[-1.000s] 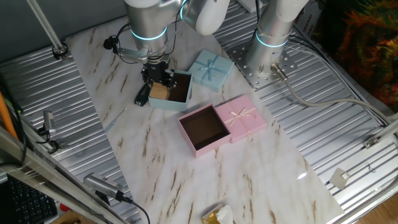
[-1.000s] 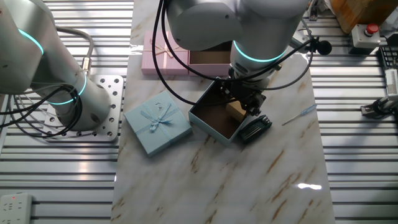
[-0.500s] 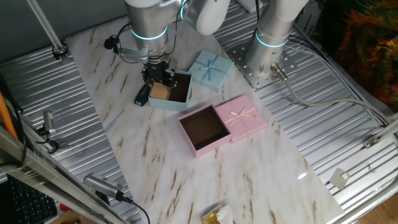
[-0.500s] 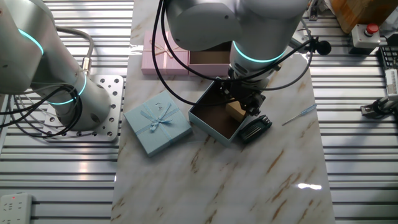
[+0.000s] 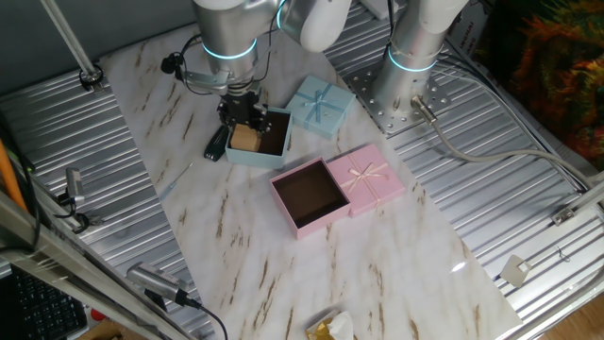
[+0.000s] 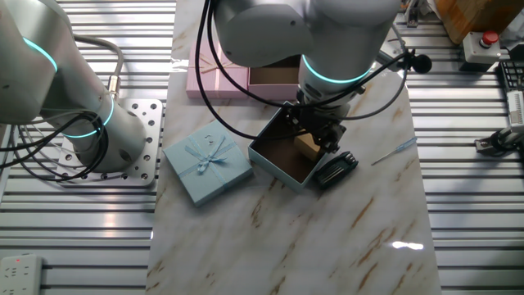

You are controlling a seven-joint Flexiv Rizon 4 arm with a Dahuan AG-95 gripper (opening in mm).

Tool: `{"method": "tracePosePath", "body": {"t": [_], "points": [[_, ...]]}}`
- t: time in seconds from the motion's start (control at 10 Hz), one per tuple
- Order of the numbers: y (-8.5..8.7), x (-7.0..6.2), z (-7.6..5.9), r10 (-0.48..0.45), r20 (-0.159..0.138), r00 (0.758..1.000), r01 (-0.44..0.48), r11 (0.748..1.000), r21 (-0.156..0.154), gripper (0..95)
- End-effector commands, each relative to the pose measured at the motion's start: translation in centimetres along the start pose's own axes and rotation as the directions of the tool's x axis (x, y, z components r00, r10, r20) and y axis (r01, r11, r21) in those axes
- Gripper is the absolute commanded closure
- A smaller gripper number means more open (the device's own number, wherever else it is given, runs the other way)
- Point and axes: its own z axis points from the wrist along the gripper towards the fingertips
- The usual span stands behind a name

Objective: Move an object from one box to another

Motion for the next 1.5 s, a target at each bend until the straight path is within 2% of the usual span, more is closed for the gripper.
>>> {"method": "tracePosePath", "body": {"t": [0.1, 0.9, 1.5], "points": [[0.0, -0.1, 0.1, 0.001, 0.0, 1.0, -0.001, 1.0, 0.001, 57.0], [0.0, -0.6, 0.8, 0.004, -0.005, 1.0, -0.004, 1.0, 0.007, 57.0], [-0.6, -1.3, 0.6, 0.003, -0.006, 1.0, -0.003, 1.0, 0.007, 57.0]]}}
